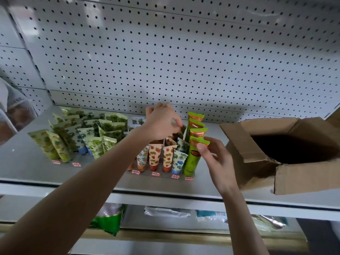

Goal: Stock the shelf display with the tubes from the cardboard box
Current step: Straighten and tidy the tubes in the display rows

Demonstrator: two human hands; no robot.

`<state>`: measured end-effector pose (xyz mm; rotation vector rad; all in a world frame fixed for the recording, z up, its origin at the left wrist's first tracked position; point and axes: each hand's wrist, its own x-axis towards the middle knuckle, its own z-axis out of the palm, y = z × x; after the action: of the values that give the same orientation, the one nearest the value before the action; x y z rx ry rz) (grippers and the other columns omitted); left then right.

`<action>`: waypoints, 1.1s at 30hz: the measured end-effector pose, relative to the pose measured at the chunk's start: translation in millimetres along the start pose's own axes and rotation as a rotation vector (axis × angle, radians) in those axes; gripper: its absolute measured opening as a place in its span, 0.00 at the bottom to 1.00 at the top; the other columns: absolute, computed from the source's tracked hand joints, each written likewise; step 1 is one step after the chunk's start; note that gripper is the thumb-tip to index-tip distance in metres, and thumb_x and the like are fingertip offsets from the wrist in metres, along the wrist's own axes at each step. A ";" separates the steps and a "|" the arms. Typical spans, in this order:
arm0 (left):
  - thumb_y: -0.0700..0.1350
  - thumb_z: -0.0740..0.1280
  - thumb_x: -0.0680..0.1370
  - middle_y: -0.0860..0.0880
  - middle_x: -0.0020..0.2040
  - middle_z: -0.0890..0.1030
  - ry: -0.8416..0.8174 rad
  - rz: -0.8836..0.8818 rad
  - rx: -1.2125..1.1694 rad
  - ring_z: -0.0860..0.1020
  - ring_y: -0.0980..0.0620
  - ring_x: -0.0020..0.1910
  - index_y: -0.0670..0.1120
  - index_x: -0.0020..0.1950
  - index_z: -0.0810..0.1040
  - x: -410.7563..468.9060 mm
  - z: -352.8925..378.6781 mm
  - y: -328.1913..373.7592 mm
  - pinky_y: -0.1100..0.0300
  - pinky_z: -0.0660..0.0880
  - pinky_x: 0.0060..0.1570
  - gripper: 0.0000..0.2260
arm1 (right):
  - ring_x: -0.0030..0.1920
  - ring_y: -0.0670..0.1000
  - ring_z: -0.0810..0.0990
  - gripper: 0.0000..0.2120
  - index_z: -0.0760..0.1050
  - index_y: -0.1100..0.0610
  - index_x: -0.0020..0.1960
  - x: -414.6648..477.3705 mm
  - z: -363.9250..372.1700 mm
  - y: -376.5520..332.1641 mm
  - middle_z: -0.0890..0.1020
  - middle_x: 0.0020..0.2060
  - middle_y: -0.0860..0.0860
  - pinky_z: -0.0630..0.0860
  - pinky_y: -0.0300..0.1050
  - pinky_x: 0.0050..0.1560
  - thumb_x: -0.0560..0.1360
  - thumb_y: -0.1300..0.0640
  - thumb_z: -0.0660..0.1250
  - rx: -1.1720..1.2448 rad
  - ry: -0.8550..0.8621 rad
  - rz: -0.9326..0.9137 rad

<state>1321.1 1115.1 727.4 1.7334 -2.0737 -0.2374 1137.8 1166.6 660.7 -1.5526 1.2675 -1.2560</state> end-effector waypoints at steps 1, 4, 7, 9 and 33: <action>0.51 0.70 0.73 0.52 0.58 0.72 0.002 -0.006 0.005 0.63 0.51 0.61 0.56 0.49 0.82 1.8 -0.3 -0.1 0.56 0.53 0.55 0.06 | 0.50 0.38 0.79 0.19 0.76 0.47 0.55 -0.3 0.3 -0.1 0.81 0.46 0.36 0.74 0.30 0.42 0.68 0.39 0.66 -0.003 -0.003 0.002; 0.51 0.70 0.73 0.52 0.58 0.72 -0.015 0.004 0.050 0.63 0.51 0.61 0.56 0.49 0.82 6.4 2.7 2.0 0.55 0.54 0.56 0.06 | 0.50 0.38 0.79 0.19 0.75 0.46 0.55 -0.2 0.6 -0.7 0.81 0.47 0.35 0.73 0.33 0.45 0.68 0.39 0.66 -0.009 -0.008 0.004; 0.51 0.70 0.73 0.51 0.57 0.72 -0.045 0.038 0.147 0.64 0.49 0.61 0.55 0.48 0.82 10.8 8.4 3.8 0.52 0.55 0.55 0.05 | 0.50 0.37 0.78 0.17 0.74 0.43 0.54 0.2 0.4 -1.9 0.80 0.47 0.34 0.72 0.32 0.45 0.68 0.38 0.65 -0.021 -0.018 0.010; 0.50 0.69 0.73 0.51 0.56 0.72 -0.062 0.061 0.154 0.63 0.49 0.60 0.53 0.46 0.83 13.1 9.9 5.2 0.53 0.55 0.54 0.05 | 0.50 0.38 0.78 0.18 0.74 0.43 0.54 0.5 -0.2 -2.4 0.81 0.47 0.35 0.72 0.33 0.46 0.67 0.38 0.65 -0.019 -0.018 0.015; 0.44 0.68 0.74 0.50 0.59 0.73 -0.032 0.103 0.149 0.64 0.48 0.61 0.50 0.45 0.82 19.6 22.4 1.2 0.51 0.56 0.60 0.04 | 0.50 0.37 0.78 0.16 0.74 0.41 0.53 3.9 0.5 0.1 0.80 0.47 0.33 0.72 0.34 0.47 0.67 0.39 0.66 -0.021 -0.016 0.027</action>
<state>1308.0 1093.3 712.0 1.7103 -2.2470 -0.0817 1138.3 1162.8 661.4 -1.5522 1.2916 -1.2142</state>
